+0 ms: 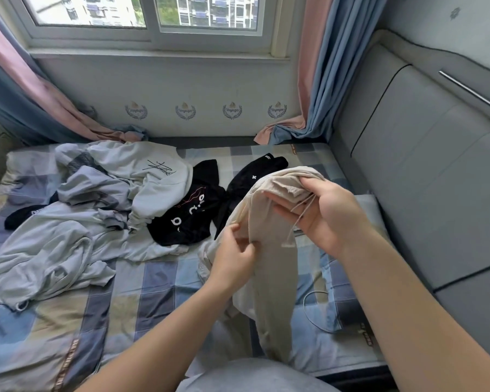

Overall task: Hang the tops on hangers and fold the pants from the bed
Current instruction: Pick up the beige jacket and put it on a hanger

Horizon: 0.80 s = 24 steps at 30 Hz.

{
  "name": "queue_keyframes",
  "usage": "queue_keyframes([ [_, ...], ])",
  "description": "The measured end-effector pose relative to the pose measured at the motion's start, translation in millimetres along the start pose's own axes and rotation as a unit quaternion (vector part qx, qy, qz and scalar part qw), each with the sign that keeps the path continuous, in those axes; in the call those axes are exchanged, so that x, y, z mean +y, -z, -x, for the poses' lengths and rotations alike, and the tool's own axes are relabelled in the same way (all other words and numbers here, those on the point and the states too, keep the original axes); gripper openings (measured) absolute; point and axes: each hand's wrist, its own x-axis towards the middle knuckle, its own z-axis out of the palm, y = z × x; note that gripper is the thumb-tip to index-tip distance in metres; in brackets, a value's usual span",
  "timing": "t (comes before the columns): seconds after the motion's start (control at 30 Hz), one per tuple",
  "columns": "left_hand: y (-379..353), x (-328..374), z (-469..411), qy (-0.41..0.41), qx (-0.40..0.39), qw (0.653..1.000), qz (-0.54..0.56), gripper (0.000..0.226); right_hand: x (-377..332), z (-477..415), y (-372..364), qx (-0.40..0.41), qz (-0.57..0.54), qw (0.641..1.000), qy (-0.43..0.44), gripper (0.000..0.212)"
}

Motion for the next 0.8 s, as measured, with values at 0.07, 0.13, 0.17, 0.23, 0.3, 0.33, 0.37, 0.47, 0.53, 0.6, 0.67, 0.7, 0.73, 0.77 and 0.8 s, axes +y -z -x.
queue_keyframes([
  [0.07, 3, -9, -3, 0.011, -0.006, 0.999, -0.042, 0.006, -1, -6, 8, 0.010, -0.014, 1.000, -0.001, 0.033],
  [0.13, 3, -13, -2, 0.006, -0.037, 0.998, -0.044, 0.019, 1, -13, 15, 0.018, -0.020, 1.000, -0.012, 0.033],
  [0.17, 3, -14, 0, 0.005, -0.042, 0.998, -0.037, 0.022, 3, -16, 19, 0.022, -0.017, 0.999, -0.017, 0.033],
  [0.23, 4, -12, 1, 0.002, -0.019, 1.000, -0.020, 0.025, 7, -22, 26, 0.030, -0.006, 0.999, -0.027, 0.033],
  [0.3, 7, -7, 1, 0.019, 0.007, 1.000, 0.019, 0.025, 11, -26, 33, 0.037, 0.009, 0.999, -0.037, 0.031],
  [0.33, 10, -3, 0, 0.036, 0.010, 0.998, 0.049, 0.025, 12, -27, 35, 0.040, 0.023, 0.998, -0.042, 0.030],
  [0.37, 13, 1, 0, 0.055, 0.009, 0.995, 0.084, 0.025, 13, -28, 38, 0.042, 0.040, 0.997, -0.047, 0.027],
  [0.47, 24, 19, 1, 0.106, -0.003, 0.974, 0.199, 0.026, 16, -29, 47, 0.034, 0.099, 0.993, -0.048, 0.024],
  [0.53, 31, 29, -2, 0.112, -0.006, 0.965, 0.237, 0.025, 21, -27, 50, 0.039, 0.131, 0.990, -0.034, 0.021],
  [0.6, 35, 40, -5, 0.104, -0.017, 0.957, 0.269, 0.025, 28, -21, 50, 0.052, 0.152, 0.987, -0.019, 0.019],
  [0.67, 38, 52, -7, 0.085, -0.032, 0.947, 0.307, 0.022, 36, -13, 48, 0.050, 0.169, 0.984, -0.019, 0.018],
  [0.7, 39, 58, -7, 0.076, -0.041, 0.942, 0.326, 0.019, 41, -8, 45, 0.042, 0.178, 0.983, -0.021, 0.016],
  [0.73, 40, 65, -7, 0.068, -0.050, 0.935, 0.346, 0.015, 47, -3, 42, 0.028, 0.189, 0.981, -0.022, 0.016],
  [0.77, 41, 72, -6, 0.060, -0.060, 0.927, 0.366, 0.012, 54, 1, 39, 0.009, 0.207, 0.978, -0.020, 0.019],
  [0.8, 42, 78, -5, 0.052, -0.069, 0.919, 0.384, 0.009, 61, 6, 37, -0.014, 0.235, 0.972, -0.014, 0.029],
])
